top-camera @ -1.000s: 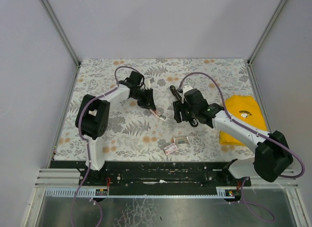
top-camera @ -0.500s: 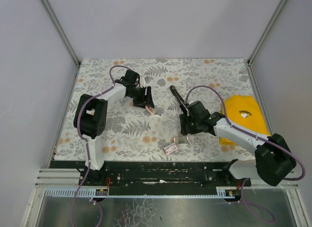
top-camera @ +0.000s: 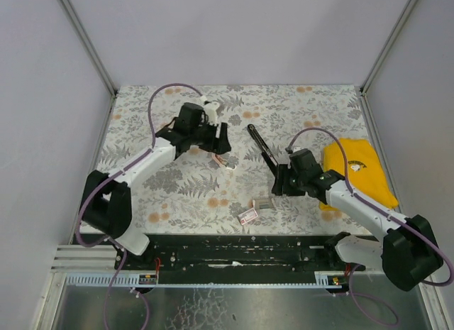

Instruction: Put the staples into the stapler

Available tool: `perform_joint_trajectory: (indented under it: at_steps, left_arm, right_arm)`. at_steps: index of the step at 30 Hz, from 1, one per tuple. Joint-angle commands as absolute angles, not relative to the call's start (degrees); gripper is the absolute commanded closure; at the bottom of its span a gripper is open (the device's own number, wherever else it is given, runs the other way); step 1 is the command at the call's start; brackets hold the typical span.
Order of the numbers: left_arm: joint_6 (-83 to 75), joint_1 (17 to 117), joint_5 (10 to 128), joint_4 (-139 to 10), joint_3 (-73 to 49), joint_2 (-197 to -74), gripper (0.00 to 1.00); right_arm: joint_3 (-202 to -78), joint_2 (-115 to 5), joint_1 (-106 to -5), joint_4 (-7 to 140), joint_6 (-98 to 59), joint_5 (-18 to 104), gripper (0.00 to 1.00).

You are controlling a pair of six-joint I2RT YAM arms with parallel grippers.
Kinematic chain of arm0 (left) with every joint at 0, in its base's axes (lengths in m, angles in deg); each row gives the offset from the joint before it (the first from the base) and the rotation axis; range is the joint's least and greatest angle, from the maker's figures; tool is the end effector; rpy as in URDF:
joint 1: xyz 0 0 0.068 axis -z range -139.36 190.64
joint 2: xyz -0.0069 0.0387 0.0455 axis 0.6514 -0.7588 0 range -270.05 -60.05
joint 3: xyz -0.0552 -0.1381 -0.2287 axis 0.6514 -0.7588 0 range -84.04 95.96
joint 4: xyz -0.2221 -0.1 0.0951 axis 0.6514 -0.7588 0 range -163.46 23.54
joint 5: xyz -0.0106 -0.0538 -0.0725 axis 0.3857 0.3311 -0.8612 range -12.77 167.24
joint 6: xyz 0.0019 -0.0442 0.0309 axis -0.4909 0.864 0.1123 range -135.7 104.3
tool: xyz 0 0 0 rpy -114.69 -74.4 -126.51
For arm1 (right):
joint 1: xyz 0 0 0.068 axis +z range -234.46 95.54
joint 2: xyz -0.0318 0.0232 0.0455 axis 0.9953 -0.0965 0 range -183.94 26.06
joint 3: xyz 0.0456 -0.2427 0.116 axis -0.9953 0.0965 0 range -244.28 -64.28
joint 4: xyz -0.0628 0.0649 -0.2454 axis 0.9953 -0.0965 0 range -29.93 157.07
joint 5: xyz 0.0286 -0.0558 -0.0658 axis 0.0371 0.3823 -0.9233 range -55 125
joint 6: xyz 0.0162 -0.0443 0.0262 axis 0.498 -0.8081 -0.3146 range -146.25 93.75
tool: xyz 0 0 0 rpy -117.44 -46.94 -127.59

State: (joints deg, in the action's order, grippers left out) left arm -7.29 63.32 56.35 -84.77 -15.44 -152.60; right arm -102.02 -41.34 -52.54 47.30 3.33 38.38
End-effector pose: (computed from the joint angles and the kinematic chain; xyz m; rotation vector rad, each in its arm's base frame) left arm 0.3267 -0.1504 0.2605 0.4804 2.3000 -0.6935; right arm 0.1961 0.1247 0.2049 -0.0786 2.5082 0.5379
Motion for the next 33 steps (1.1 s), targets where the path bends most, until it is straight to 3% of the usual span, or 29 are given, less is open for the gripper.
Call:
perform_joint_trajectory:
  at_steps: [1,8,15,20,33]
  left_arm:
    - [-15.2,73.5,54.6,-77.3,-17.5,-150.6,0.36]
    - [-19.1,87.2,49.4,-77.2,-16.6,-157.7,0.57]
    - [-20.5,91.4,50.6,-77.6,-15.2,-164.9,0.68]
    - [-20.5,92.6,49.3,-77.4,-15.6,-167.1,0.73]
    - [-22.4,96.1,50.4,-79.9,-15.3,-170.5,0.71]
  right_arm:
    - [-100.4,-38.2,-59.0,48.3,2.2,42.1,0.4]
    - [-98.5,-34.8,-65.0,48.4,2.0,45.5,0.4]
    - [-95.4,-30.5,-65.8,49.0,4.2,46.0,0.4]
    - [-93.8,-28.8,-65.8,49.4,5.2,46.7,0.4]
    - [-93.2,-29.1,-65.8,50.1,5.7,48.0,0.4]
